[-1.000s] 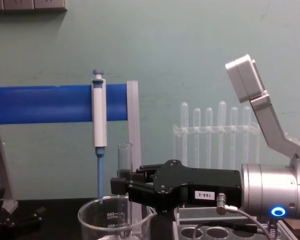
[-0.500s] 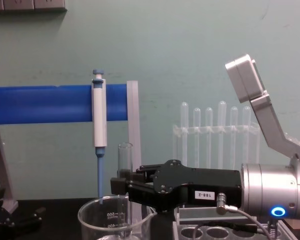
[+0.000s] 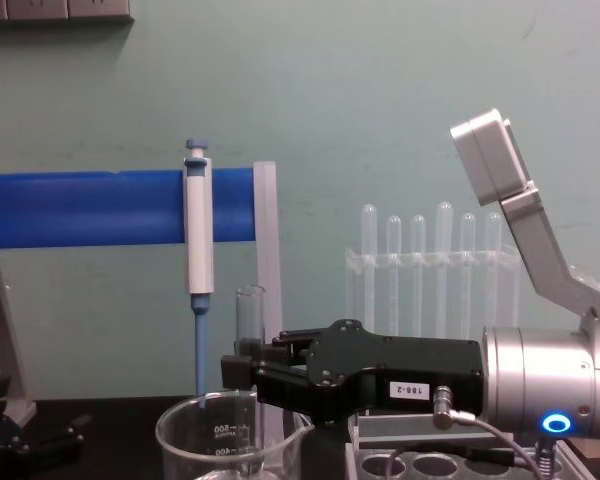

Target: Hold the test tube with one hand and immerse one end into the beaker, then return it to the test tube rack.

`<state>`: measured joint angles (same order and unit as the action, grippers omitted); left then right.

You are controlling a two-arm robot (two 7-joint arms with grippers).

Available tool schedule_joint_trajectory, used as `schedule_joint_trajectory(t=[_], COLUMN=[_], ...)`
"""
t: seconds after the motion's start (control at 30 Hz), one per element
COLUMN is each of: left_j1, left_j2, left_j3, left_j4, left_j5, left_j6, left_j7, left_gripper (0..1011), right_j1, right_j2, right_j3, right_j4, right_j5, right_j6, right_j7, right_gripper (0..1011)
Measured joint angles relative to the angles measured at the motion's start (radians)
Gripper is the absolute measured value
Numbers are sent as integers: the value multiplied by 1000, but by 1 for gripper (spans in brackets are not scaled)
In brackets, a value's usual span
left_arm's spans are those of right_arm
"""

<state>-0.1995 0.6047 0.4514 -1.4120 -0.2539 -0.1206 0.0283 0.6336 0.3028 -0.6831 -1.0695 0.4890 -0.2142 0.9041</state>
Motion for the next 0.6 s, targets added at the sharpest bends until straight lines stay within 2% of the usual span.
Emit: schedule_joint_trajectory(t=[0.6], left_j1=[0], left_j2=[0], left_j3=[0], left_j4=[0], left_j5=[0], left_j6=[0], left_j7=[0], left_gripper=[1000], right_j1=[0], right_j2=[0], right_j3=[0], right_j4=[0], right_j5=[0], right_j6=[0], right_j7=[0], right_gripper=[226])
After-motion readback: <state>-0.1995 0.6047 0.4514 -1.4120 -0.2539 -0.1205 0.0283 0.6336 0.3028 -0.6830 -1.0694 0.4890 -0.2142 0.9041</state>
